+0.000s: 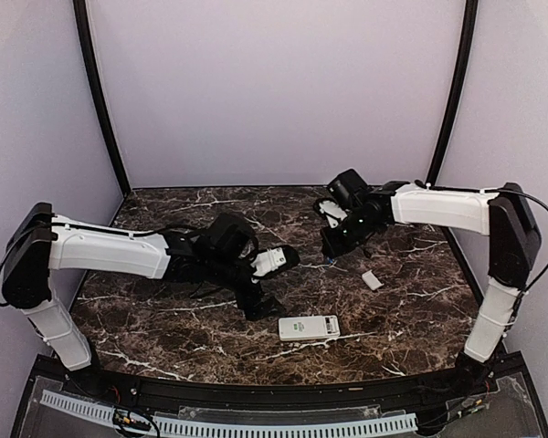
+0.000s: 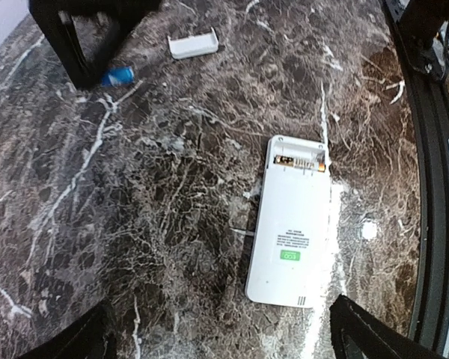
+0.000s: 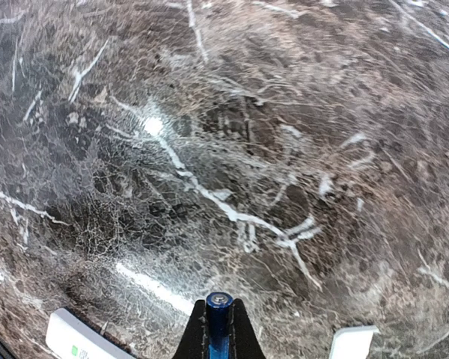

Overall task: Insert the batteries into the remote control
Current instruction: Hold the remote control without the battery cover at the center of the board.

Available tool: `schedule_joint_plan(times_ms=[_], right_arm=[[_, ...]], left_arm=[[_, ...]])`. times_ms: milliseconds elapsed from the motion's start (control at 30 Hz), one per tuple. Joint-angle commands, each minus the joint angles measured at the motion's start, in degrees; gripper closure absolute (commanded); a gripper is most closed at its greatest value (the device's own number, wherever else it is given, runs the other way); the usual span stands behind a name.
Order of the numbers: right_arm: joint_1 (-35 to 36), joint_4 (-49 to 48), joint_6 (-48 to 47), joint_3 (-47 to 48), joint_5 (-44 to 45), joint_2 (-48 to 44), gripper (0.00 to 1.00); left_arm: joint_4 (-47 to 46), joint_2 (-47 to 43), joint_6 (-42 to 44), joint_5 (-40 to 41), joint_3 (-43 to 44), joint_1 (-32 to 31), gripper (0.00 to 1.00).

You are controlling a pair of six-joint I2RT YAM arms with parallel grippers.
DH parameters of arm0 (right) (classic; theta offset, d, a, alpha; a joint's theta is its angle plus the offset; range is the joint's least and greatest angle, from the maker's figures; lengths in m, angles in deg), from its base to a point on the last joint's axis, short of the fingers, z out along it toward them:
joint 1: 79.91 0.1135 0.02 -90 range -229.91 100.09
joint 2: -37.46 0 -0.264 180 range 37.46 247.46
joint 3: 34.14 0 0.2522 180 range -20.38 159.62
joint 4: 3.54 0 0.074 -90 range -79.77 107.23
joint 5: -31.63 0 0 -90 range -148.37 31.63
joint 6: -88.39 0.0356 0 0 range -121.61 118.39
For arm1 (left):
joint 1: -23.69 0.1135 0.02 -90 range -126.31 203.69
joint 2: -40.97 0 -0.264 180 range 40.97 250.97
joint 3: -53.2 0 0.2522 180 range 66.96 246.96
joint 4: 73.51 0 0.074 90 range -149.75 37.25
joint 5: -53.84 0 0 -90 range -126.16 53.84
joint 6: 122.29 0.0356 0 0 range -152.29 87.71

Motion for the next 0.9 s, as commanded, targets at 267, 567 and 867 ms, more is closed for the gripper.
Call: schedule_joint_plan(times_ms=[267, 567, 867], right_arm=[[-2.26, -12.19, 9.28, -17.58, -1.82, -11.75, 1.00], [-2.24, -17.75, 11.80, -22.73, -4.47, -14.80, 1.00], [-2.24, -19.28, 12.97, -25.26, -6.33, -16.66, 1.00]], left_arm=[[7.71, 15.27, 10.54, -2.30, 9.30, -3.89, 0.01], [8.68, 19.70, 8.98, 5.11, 10.24, -6.36, 0.09], [12.31, 20.20, 4.38, 3.97, 10.79, -6.37, 0.39]])
